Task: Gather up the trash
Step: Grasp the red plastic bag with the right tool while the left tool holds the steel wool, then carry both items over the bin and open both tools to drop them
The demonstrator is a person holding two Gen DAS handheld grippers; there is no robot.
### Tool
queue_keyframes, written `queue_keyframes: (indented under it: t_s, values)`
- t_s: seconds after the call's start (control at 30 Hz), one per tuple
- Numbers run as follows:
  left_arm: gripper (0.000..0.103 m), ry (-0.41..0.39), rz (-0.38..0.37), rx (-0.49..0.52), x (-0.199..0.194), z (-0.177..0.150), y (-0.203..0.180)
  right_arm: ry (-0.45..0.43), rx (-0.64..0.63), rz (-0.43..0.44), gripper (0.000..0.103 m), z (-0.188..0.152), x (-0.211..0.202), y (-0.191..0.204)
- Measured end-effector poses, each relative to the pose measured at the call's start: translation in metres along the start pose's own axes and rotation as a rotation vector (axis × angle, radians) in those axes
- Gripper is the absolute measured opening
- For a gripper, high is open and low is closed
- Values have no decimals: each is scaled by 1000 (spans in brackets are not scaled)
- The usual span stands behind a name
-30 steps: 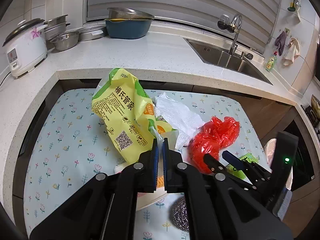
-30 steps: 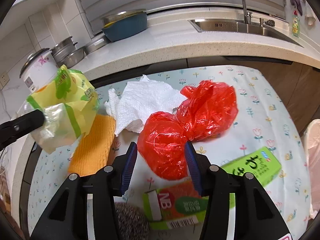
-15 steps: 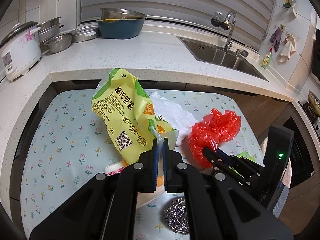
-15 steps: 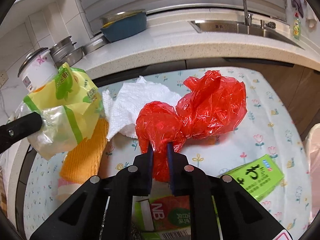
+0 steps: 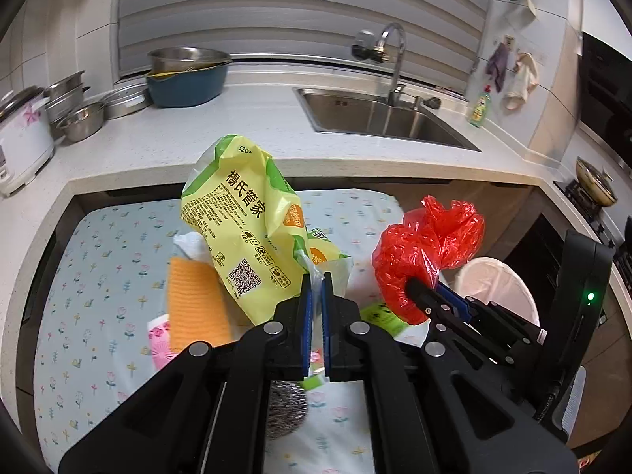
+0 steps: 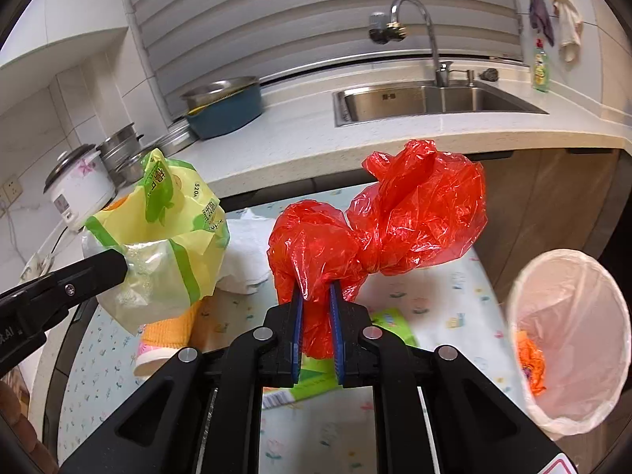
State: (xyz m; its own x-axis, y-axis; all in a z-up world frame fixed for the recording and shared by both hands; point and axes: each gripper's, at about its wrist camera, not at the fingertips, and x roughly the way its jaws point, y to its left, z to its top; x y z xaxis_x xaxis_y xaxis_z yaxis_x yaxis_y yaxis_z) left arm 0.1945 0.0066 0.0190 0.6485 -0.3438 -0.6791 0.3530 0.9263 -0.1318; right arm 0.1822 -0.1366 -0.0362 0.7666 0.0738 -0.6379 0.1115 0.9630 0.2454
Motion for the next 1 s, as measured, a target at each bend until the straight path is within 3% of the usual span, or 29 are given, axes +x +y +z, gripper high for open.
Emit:
queue_keyframes:
  t_s: [0.4,0.8,1.0]
  values:
    - [4,37,-110,122,9,-12,-103,-43,93,-91,12,-12,-56,-93]
    - [4,137,-337,275,36,-36,-214,-65,217,-223,12,-41,-106,-198]
    - [5,185,-426,323,53,-48,-250,-66,268,-267,12,-53,-119,-232]
